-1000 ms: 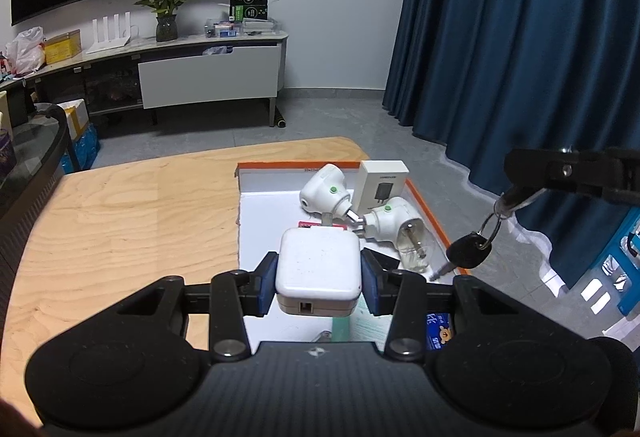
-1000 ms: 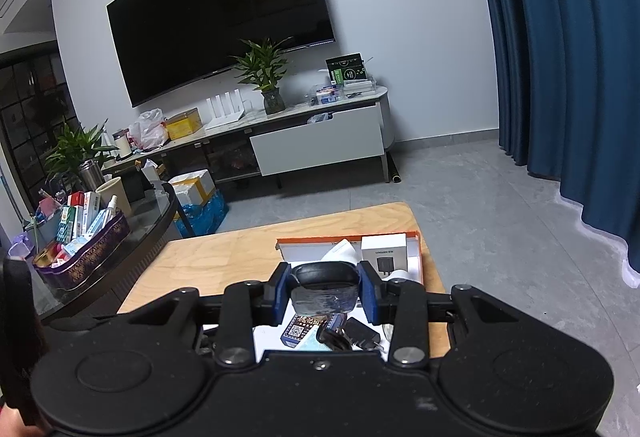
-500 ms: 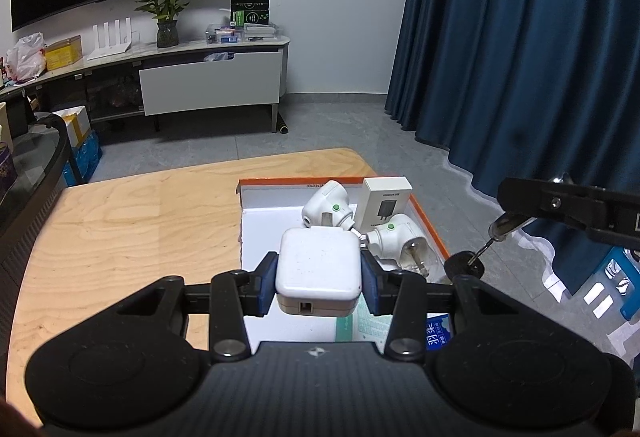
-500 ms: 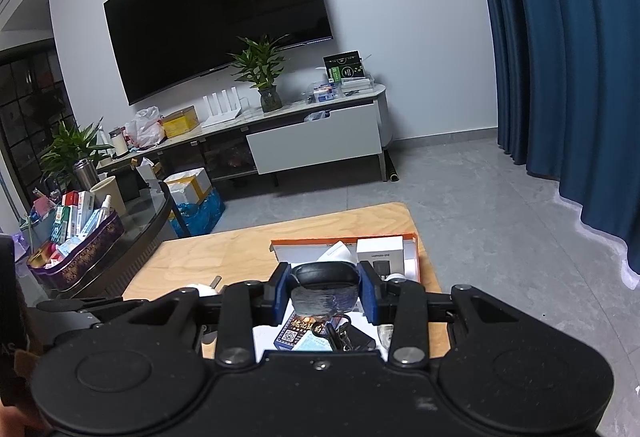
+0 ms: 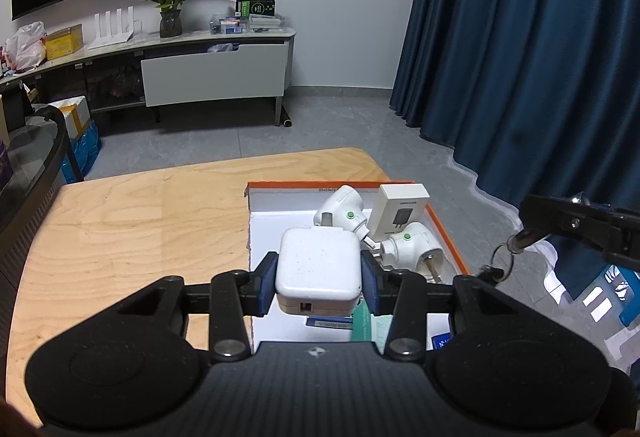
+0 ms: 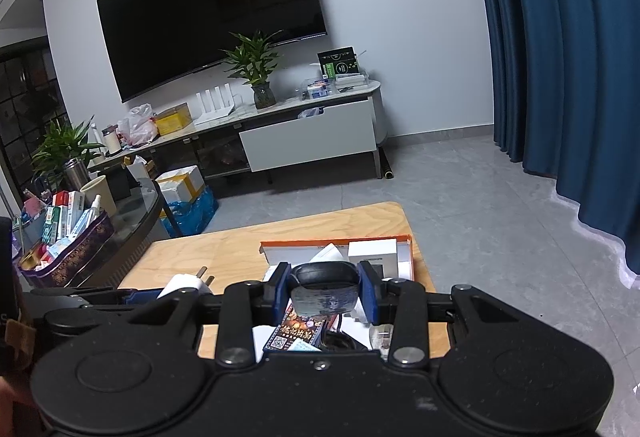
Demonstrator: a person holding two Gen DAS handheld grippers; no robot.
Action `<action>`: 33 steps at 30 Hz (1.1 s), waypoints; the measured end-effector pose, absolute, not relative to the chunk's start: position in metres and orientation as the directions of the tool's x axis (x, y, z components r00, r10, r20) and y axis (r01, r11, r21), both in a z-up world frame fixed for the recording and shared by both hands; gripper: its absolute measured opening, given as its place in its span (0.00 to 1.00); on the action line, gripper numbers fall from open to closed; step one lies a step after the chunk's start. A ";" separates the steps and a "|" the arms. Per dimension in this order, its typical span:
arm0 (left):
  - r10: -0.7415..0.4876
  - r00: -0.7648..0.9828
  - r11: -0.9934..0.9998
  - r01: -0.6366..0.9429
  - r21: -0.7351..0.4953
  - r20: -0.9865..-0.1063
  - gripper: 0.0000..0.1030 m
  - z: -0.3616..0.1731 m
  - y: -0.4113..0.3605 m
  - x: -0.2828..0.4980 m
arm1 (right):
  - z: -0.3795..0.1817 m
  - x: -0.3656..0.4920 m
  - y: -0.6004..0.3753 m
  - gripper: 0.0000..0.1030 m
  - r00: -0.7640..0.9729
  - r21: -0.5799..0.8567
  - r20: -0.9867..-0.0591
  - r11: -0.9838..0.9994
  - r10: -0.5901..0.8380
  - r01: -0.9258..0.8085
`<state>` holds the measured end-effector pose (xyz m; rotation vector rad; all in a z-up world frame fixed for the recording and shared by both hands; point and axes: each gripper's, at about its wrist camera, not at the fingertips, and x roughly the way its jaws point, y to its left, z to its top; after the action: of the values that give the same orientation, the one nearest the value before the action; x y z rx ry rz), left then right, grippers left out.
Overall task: Organize rigid objects
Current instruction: 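Carry the white charger in the left tool and key fob in the right tool over the tray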
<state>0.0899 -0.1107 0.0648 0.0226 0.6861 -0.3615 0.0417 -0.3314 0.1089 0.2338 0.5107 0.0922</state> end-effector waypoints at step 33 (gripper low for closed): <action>-0.308 0.691 0.941 0.324 -0.101 -0.654 0.42 0.055 -0.104 0.095 | 0.099 0.059 -0.333 0.43 0.857 0.233 -0.497 0.972 0.134 -0.017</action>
<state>0.0955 -0.1042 0.0548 0.0230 0.7262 -0.3537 0.0585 -0.3329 0.0989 0.2244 0.5362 0.0799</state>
